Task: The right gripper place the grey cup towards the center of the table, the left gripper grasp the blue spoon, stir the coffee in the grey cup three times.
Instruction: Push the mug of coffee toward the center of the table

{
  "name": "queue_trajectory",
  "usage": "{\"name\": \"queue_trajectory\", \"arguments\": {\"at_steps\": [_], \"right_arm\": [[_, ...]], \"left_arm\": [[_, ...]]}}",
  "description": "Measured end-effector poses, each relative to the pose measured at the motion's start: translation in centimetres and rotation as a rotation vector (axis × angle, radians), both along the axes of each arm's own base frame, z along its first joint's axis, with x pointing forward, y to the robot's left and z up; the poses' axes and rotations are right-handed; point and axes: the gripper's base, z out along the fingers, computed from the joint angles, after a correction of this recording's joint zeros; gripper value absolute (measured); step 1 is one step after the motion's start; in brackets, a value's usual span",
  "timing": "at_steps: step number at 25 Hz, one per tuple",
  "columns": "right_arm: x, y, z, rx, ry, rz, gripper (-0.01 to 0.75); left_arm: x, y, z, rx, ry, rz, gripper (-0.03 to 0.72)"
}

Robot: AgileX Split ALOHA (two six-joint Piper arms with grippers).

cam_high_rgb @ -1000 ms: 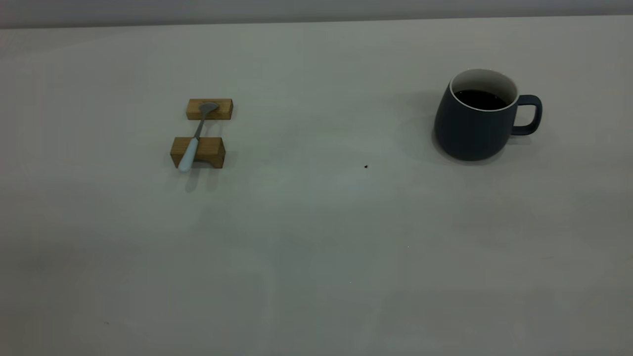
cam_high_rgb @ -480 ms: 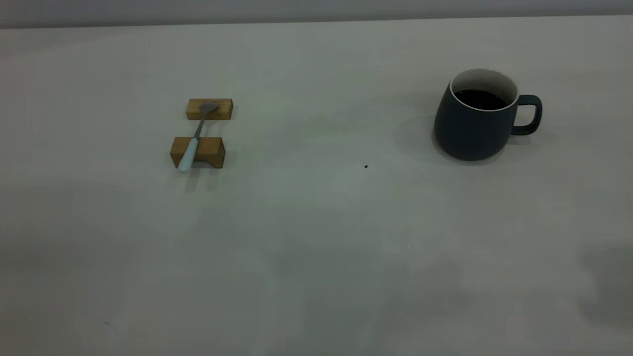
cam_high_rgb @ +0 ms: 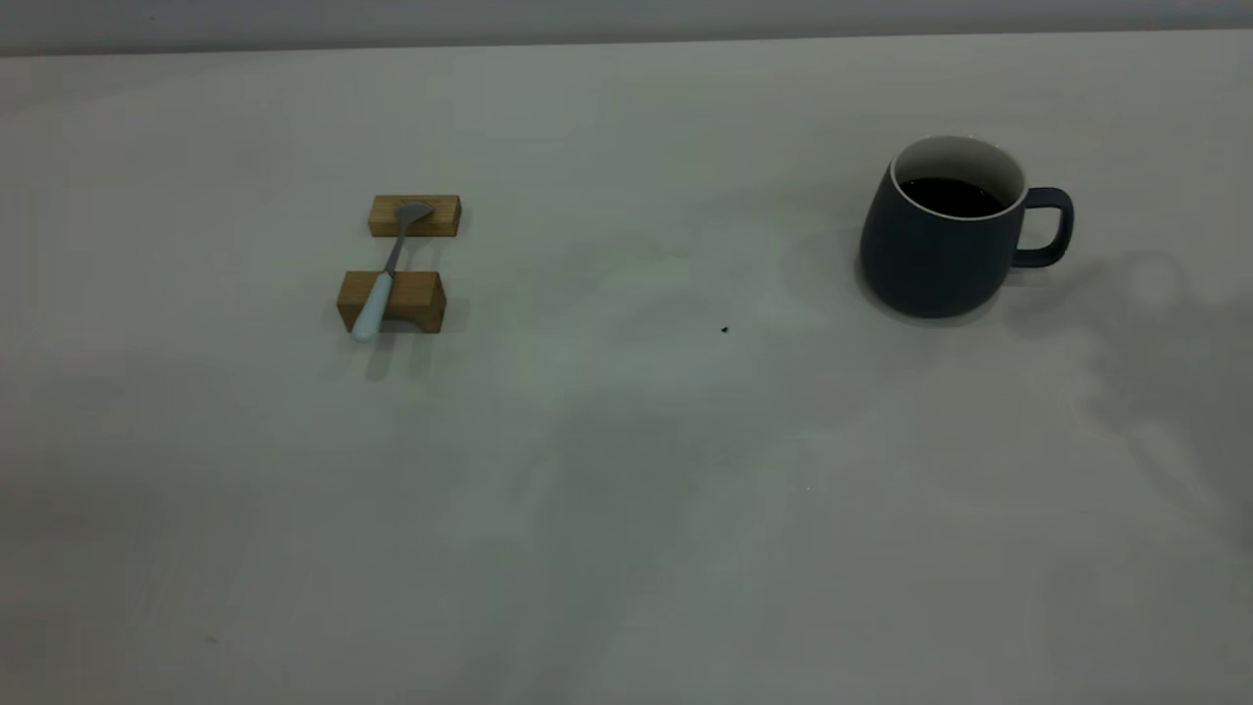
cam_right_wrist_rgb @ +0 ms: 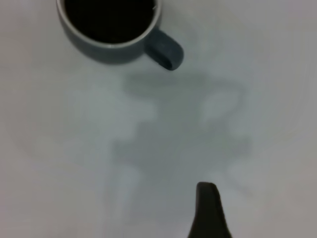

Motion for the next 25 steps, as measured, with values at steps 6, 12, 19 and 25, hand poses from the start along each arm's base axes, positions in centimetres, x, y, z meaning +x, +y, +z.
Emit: {"name": "queue_trajectory", "arguments": {"at_steps": [6,12,19,25], "right_arm": [[4.4,0.4,-5.0,-0.059,0.028,0.303,0.580],[6.2,0.0,-9.1,0.058,0.053,0.249,0.580],[7.3,-0.6,-11.8,0.019,-0.016,0.223,0.580],[7.3,-0.6,-13.4,0.008,-0.006,0.251,0.580]], "left_arm": [[0.0,0.0,0.0,0.000,0.000,0.000,0.423],[0.0,0.0,0.0,0.000,0.000,0.000,0.423],[0.0,0.0,0.0,0.000,0.000,0.000,0.423],[0.0,0.0,0.0,0.000,0.000,0.000,0.423]]}}
